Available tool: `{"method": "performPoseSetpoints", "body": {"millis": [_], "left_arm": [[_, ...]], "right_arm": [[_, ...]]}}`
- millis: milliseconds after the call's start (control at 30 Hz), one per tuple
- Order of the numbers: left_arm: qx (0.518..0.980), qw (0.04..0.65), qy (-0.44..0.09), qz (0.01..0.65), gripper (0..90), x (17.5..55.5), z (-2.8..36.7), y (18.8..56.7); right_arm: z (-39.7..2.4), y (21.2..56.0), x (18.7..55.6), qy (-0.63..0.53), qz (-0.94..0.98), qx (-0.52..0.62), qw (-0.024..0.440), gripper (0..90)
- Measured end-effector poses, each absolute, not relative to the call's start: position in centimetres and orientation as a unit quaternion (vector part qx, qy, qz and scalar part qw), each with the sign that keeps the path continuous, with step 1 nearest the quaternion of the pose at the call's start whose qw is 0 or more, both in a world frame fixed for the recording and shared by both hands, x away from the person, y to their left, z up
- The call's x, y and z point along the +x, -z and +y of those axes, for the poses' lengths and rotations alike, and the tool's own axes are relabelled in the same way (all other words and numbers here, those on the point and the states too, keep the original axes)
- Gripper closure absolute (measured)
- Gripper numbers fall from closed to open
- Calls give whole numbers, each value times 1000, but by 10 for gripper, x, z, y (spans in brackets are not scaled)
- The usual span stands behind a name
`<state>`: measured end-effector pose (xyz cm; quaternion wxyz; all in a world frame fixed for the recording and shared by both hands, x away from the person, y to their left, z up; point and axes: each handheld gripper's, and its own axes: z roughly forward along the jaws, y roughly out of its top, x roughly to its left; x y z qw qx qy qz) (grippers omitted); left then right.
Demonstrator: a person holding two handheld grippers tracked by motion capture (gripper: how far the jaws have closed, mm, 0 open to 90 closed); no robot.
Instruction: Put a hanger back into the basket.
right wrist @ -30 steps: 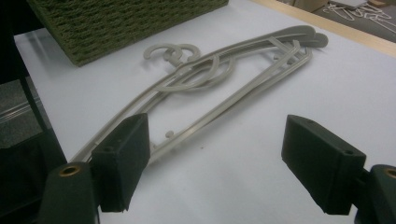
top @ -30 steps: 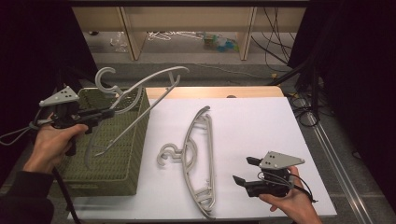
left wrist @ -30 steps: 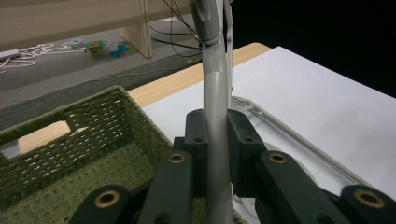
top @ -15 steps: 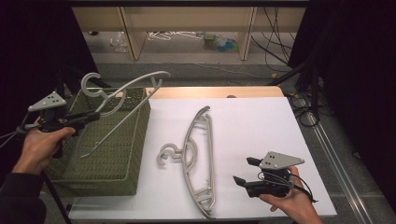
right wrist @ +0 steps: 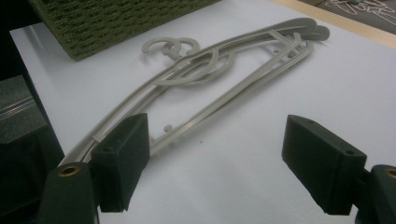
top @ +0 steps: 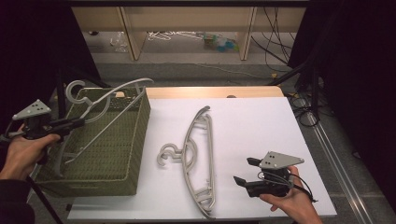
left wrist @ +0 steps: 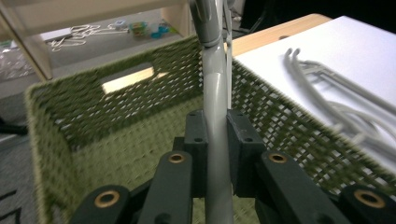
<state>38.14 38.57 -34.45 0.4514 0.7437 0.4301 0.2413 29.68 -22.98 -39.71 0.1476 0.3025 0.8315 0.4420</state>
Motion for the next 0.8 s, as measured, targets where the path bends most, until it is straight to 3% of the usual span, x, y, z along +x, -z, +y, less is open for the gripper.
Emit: {"method": "performPoseSetpoints", "body": {"millis": [800], "left_arm": [[735,407,-211,499,794,377,411,382]], "right_arm": [[-230,400,298,-438,834,301,145,245]]}}
